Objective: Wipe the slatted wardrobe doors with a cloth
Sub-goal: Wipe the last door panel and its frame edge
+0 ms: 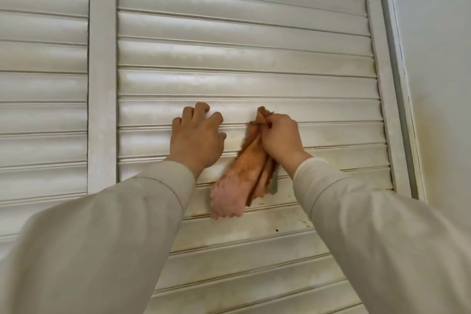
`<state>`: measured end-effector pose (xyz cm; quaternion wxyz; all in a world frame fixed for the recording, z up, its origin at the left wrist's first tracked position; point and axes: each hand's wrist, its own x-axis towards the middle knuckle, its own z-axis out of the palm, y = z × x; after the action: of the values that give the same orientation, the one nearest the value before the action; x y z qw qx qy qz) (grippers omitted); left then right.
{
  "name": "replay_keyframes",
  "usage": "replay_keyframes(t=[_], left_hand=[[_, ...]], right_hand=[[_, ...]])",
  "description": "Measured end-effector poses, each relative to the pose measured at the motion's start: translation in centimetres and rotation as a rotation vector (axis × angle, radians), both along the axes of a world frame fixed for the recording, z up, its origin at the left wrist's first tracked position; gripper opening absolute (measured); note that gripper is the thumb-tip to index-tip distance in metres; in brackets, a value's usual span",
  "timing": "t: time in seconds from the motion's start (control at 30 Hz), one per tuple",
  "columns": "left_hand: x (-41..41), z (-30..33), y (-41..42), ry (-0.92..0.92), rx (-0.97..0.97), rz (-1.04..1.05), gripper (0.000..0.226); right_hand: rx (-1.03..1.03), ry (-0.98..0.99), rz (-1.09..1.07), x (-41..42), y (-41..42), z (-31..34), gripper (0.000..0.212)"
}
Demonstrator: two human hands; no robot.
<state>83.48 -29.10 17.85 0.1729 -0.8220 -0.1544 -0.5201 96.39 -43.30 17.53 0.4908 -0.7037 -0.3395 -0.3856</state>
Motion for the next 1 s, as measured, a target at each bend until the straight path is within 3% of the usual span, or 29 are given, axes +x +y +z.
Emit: replay_keyframes(t=[0.23, 0.37, 0.73, 0.87, 1.0], left_hand=[[1.1, -0.9, 1.4, -0.092, 0.049, -0.006, 0.039], [2.5, -0.7, 0.6, -0.208, 0.102, -0.007, 0.032], [9.2, 1.5, -3.8, -0.21, 0.227, -0.126, 0.023], [11.0, 1.4, -4.9, -0.243, 0.241, -0.145, 0.022], [12.9, 1.4, -6.6, -0.278, 0.259, -0.164, 0.022]], right_hand=[[0.136, 0.446, 0.268, 1.2, 0.8, 3.6, 0.035], [0.096, 0.45, 0.249, 2.5, 0.7, 4.2, 0.044], [0.178, 0.538, 0.209, 9.1, -5.6, 3.8, 0.084], [0.28, 0.608, 0.276, 12.2, -8.4, 3.4, 0.062], [0.356, 0.66, 0.275, 15.3, -11.0, 3.2, 0.059]])
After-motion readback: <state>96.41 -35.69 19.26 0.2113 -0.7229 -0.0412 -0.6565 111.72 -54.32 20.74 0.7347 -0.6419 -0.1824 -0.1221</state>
